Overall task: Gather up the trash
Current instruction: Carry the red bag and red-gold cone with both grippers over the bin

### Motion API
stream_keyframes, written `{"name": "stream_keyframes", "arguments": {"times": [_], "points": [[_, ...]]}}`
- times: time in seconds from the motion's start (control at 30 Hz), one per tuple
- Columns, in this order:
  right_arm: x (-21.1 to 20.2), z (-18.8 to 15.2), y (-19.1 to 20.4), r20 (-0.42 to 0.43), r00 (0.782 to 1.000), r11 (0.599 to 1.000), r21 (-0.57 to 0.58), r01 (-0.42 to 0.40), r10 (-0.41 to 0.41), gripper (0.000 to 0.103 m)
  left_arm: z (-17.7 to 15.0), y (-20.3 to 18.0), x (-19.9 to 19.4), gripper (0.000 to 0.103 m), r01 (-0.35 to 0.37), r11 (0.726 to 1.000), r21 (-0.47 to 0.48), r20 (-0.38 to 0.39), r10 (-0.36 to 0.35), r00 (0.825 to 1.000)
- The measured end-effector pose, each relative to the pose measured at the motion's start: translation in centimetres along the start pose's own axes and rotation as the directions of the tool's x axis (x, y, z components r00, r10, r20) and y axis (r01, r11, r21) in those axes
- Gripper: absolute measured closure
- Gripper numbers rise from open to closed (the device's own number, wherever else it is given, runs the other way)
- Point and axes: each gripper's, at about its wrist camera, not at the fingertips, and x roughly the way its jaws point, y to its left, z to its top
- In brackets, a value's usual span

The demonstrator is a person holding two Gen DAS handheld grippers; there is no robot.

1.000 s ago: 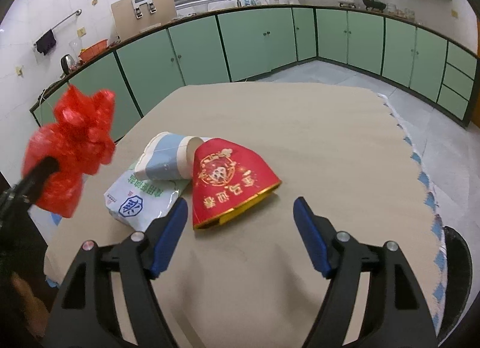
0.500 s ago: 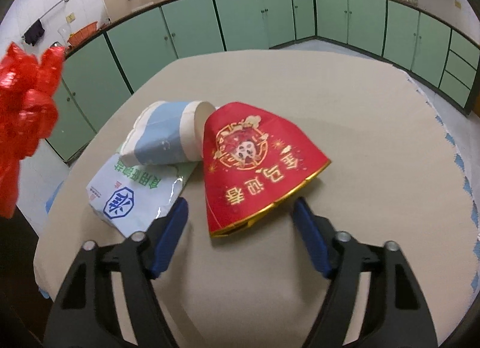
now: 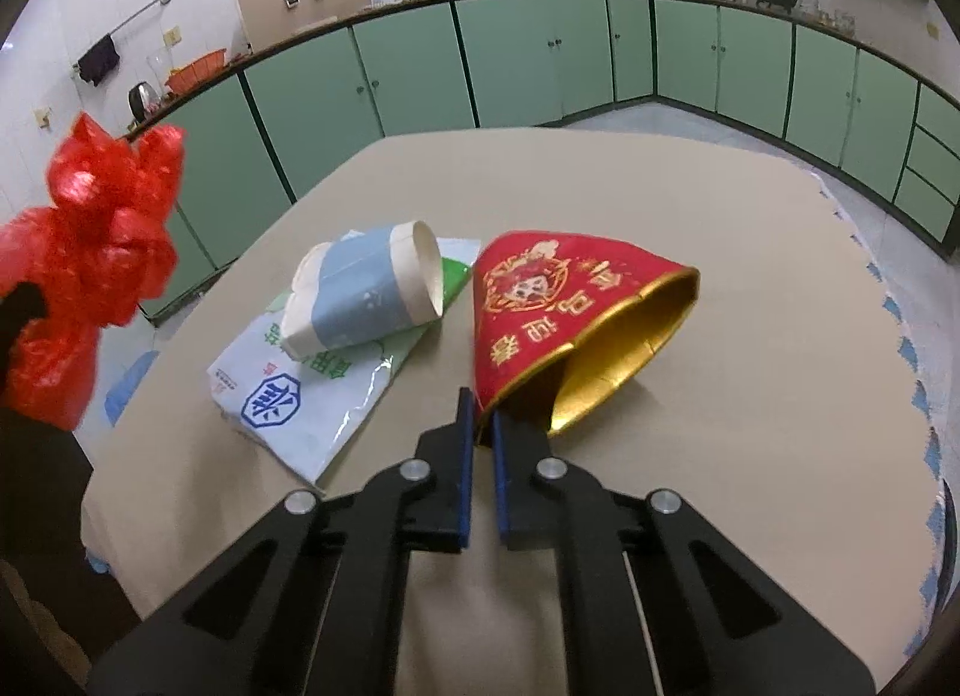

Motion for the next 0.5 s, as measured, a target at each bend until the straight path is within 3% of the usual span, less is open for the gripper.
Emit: {"name": "stream_keyframes", "arguments": {"times": [0.27, 0.5], "points": [[-6.1, 0.4, -1.7, 0.077, 0.997, 1.000, -0.006, 0.002, -0.002, 0.099, 0.8, -1.2, -0.3, 0.101, 0.040, 0.999, 0.021, 0.002, -0.040, 0.999], [-11.6, -0.1, -5.0, 0.133, 0.990, 0.999, 0.024, 0.045, -0.048, 0.099, 1.1, -4.8, -0.8, 0.101, 0.102, 0.993, 0.055, -0.007, -0.102, 0.995]]}}
